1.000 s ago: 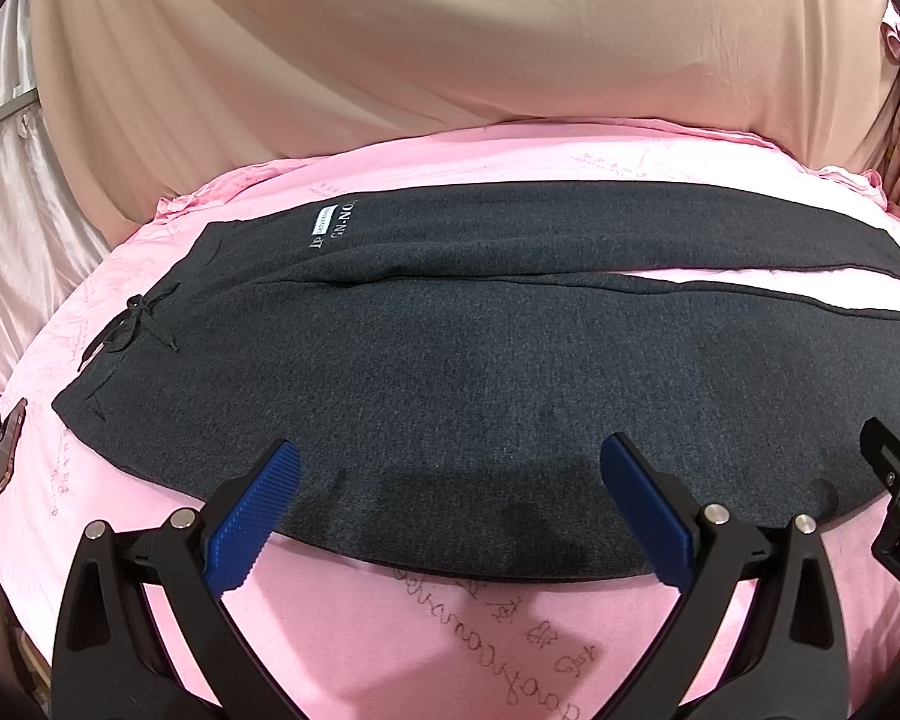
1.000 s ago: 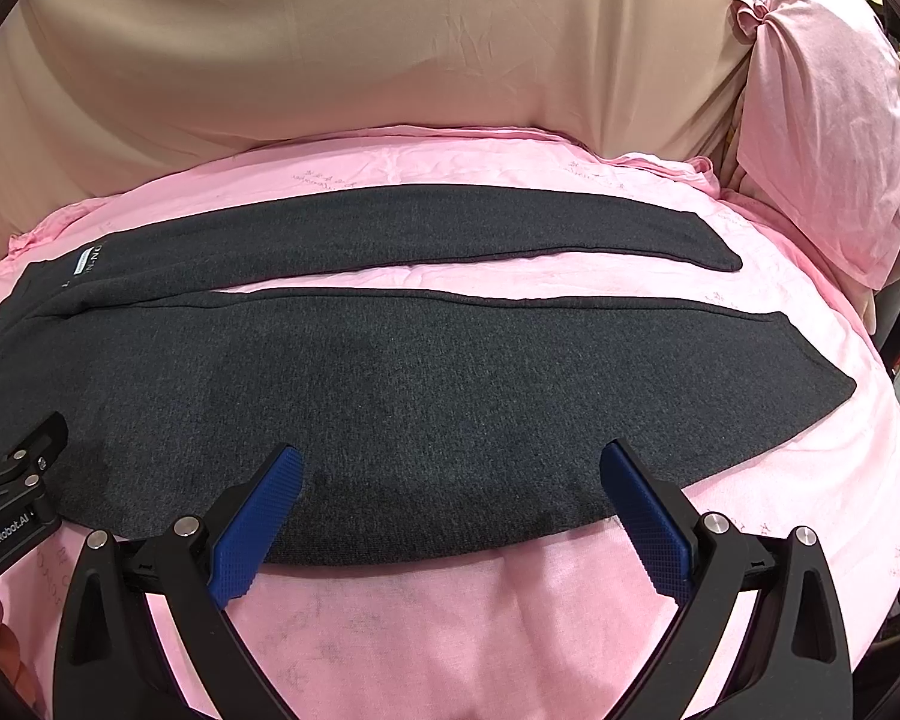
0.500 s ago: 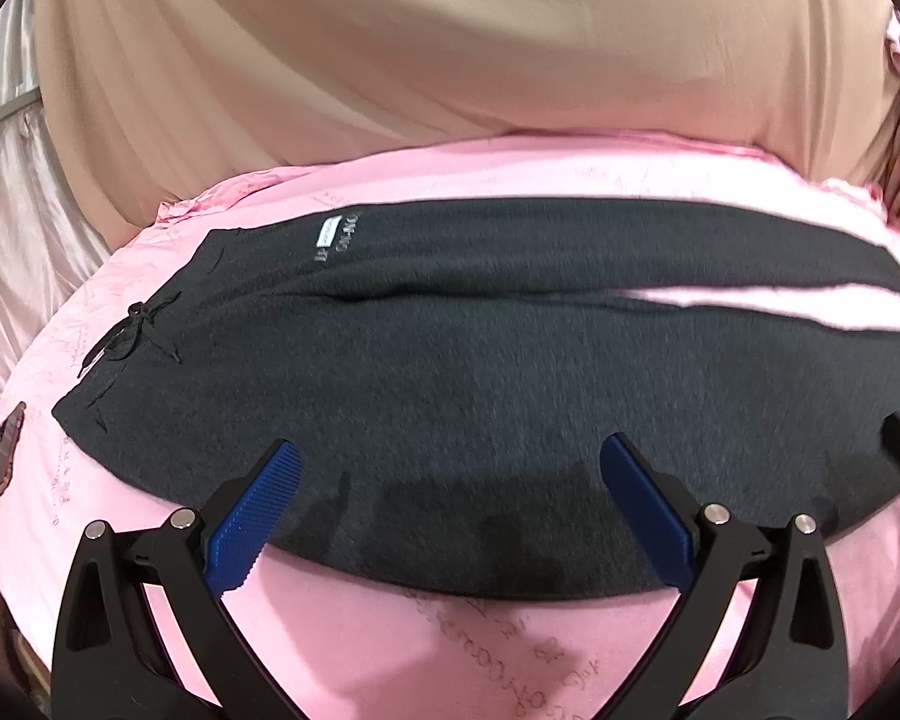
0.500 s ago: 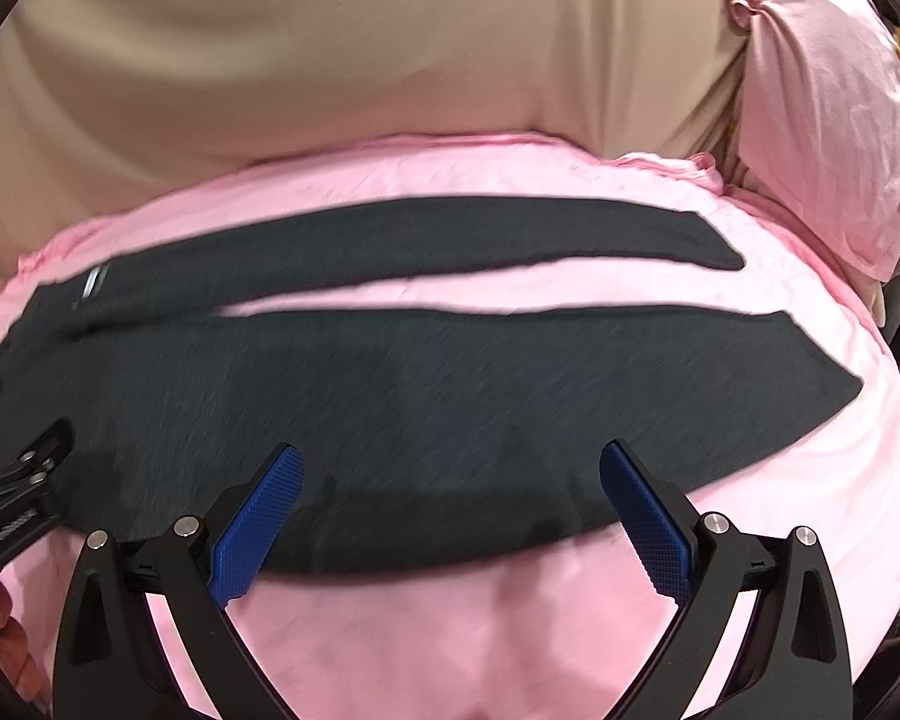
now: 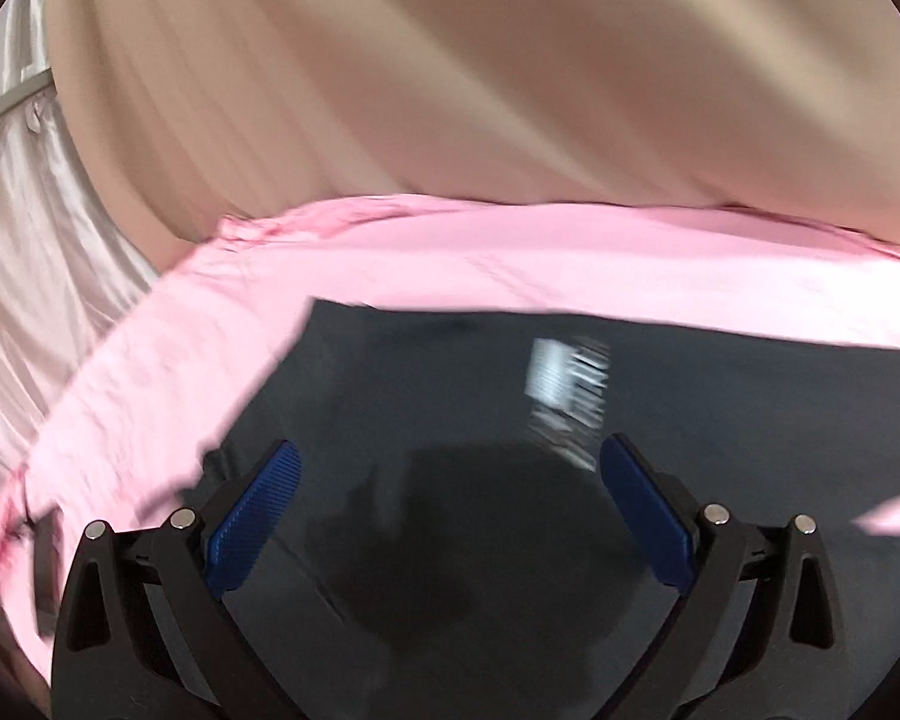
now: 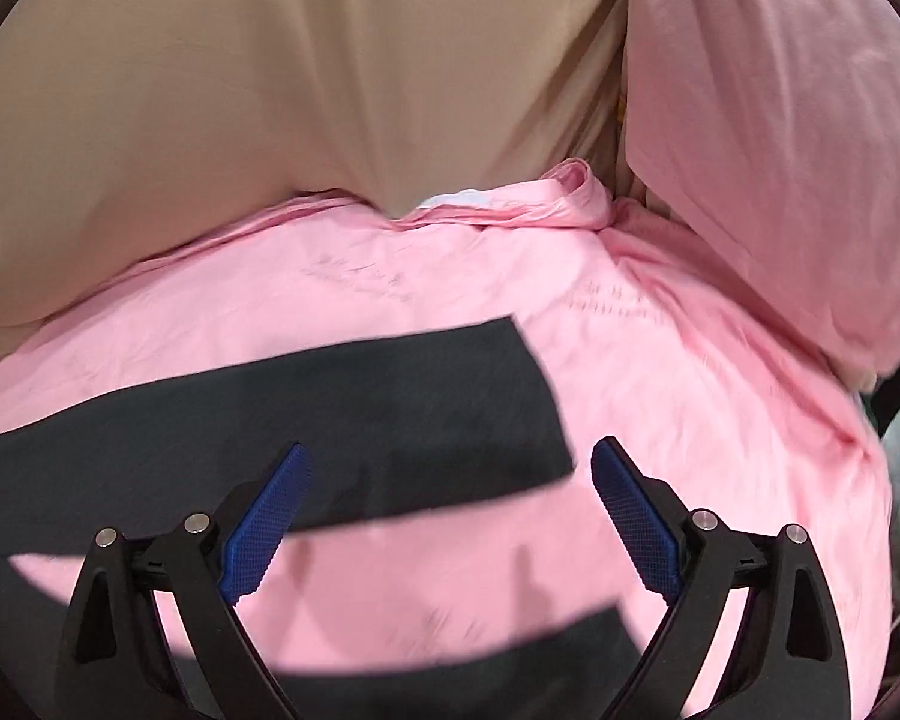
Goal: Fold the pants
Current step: 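Grasp the sweatpants leg hems with the left tool while the right tool grasps beside it, then lift the held hems with both tools and fold them over toward the waistband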
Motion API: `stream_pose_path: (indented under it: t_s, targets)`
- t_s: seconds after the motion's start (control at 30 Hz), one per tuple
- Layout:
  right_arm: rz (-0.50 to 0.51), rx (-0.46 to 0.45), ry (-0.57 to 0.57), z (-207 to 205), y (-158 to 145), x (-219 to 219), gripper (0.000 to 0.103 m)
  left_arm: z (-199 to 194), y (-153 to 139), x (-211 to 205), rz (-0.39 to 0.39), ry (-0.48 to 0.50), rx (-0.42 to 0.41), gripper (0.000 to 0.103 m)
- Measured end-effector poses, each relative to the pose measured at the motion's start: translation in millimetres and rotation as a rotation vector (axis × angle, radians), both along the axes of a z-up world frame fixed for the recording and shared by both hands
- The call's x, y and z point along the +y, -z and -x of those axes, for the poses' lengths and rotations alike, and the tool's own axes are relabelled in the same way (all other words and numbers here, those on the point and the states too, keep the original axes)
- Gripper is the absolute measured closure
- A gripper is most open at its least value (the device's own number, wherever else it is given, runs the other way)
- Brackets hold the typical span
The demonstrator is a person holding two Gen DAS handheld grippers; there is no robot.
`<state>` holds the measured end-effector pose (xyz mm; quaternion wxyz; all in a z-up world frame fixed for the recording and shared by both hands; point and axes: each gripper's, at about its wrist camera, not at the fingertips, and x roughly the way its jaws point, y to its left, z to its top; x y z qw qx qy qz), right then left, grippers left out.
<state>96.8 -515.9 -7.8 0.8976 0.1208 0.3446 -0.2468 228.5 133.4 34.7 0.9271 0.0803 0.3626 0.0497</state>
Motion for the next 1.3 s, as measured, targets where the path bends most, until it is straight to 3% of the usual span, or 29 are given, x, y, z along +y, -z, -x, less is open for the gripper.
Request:
stream_pose_path:
  t_s: [0.3, 0.5, 0.53, 0.57, 0.6, 0.63, 0.67, 0.73, 0.77, 0.87, 1.1, 1.2, 1.3]
  targets:
    - [-0.004, 0.116, -0.08, -80, 29, -42, 0.01, -138, 18, 86, 0.058, -0.127, 0.138, 0.005]
    - [-0.07, 0.123, -0.097, -97, 46, -42, 0.011, -186, 58, 129, 0.17, -0.219, 0.265, 0.005]
    - [-0.087, 0.108, -0.106, -97, 48, -40, 0.02, -188, 62, 131, 0.184, -0.219, 0.268, 0.006]
    - [-0.109, 0.095, -0.123, -96, 49, -39, 0.033, -190, 67, 134, 0.209, -0.21, 0.275, 0.015]
    - [-0.11, 0.086, -0.129, -96, 48, -37, 0.038, -191, 71, 137, 0.246, -0.198, 0.283, 0.021]
    - [-0.112, 0.081, -0.145, -96, 47, -34, 0.052, -189, 69, 137, 0.251, -0.194, 0.263, 0.032]
    - [-0.128, 0.077, -0.167, -96, 47, -30, 0.072, -188, 67, 137, 0.267, -0.172, 0.254, 0.045]
    - [-0.128, 0.072, -0.178, -94, 40, -20, 0.094, -183, 60, 132, 0.265, -0.152, 0.261, 0.061]
    - [-0.122, 0.065, -0.179, -92, 35, -16, 0.094, -178, 55, 130, 0.269, -0.142, 0.254, 0.067]
    - [-0.088, 0.006, -0.187, -71, 12, -1, 0.095, -156, 32, 129, 0.295, -0.107, 0.2, 0.074]
    - [-0.057, -0.133, -0.253, 17, -48, 13, 0.095, -55, -45, 146, 0.325, -0.004, 0.058, 0.075]
    - [-0.023, -0.152, -0.273, 60, -57, 19, 0.095, -4, -60, 159, 0.311, 0.011, 0.031, 0.075]
    - [-0.007, -0.132, -0.282, 95, -47, 23, 0.095, 45, -56, 169, 0.287, 0.015, 0.036, 0.075]
